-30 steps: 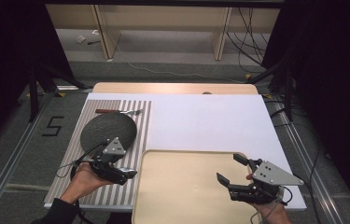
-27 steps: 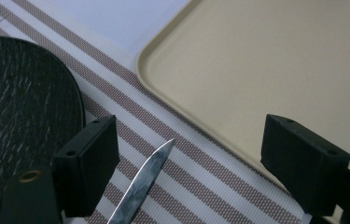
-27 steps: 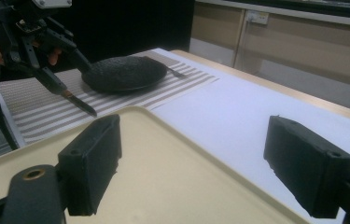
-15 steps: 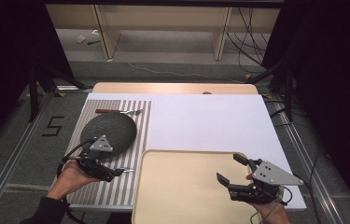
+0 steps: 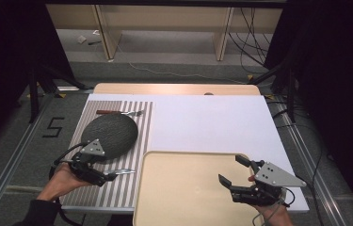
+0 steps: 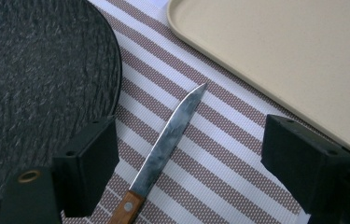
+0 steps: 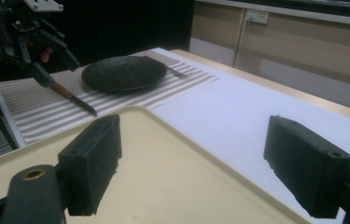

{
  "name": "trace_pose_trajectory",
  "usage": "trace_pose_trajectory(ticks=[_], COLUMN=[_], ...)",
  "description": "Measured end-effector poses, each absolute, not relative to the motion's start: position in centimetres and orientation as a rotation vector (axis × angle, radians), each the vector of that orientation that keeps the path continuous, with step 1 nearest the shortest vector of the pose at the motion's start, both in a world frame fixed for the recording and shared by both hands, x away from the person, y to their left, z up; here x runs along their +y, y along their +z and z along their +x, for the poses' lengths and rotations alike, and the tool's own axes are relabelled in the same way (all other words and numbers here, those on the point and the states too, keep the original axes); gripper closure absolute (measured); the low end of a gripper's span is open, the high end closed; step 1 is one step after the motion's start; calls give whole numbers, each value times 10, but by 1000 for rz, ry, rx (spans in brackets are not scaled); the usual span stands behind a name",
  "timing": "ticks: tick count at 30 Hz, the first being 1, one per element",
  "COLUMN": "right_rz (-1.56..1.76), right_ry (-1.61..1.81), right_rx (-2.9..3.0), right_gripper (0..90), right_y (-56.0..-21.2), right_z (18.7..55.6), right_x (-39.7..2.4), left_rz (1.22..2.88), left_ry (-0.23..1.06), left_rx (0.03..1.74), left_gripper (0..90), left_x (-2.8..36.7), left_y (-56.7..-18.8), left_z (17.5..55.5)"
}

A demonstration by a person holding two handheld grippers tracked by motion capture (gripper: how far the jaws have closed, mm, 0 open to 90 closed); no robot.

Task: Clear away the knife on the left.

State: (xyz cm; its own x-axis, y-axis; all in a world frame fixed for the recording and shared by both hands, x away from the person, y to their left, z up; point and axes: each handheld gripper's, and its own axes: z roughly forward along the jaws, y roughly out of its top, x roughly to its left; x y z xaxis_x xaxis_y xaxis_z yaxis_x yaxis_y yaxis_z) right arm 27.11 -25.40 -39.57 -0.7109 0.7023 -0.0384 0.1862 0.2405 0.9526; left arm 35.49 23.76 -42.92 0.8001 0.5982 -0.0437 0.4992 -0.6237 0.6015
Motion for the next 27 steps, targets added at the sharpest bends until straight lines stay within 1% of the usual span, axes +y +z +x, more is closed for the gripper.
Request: trace_pose_trajectory(ticks=[12, 18, 22, 27], right_rz=[811, 813, 811, 811], right_ry=[1479, 1479, 1476, 1476], right_rx=[2056, 2056, 2057, 2057], right_gripper=[201, 201, 200, 201], right_y=[-396, -396, -396, -396], right_z=[271, 272, 272, 272], right_x=[-254, -254, -253, -253], left_rz=[2455, 2500, 2520, 2573], left_ry=[198, 222, 209, 233], left_rx=[848, 878, 907, 917], left_gripper=[200, 216, 225, 235], left_x=[252, 260, 261, 261], left_y=[-440, -443, -448, -454], left_z=[356, 358, 359, 361])
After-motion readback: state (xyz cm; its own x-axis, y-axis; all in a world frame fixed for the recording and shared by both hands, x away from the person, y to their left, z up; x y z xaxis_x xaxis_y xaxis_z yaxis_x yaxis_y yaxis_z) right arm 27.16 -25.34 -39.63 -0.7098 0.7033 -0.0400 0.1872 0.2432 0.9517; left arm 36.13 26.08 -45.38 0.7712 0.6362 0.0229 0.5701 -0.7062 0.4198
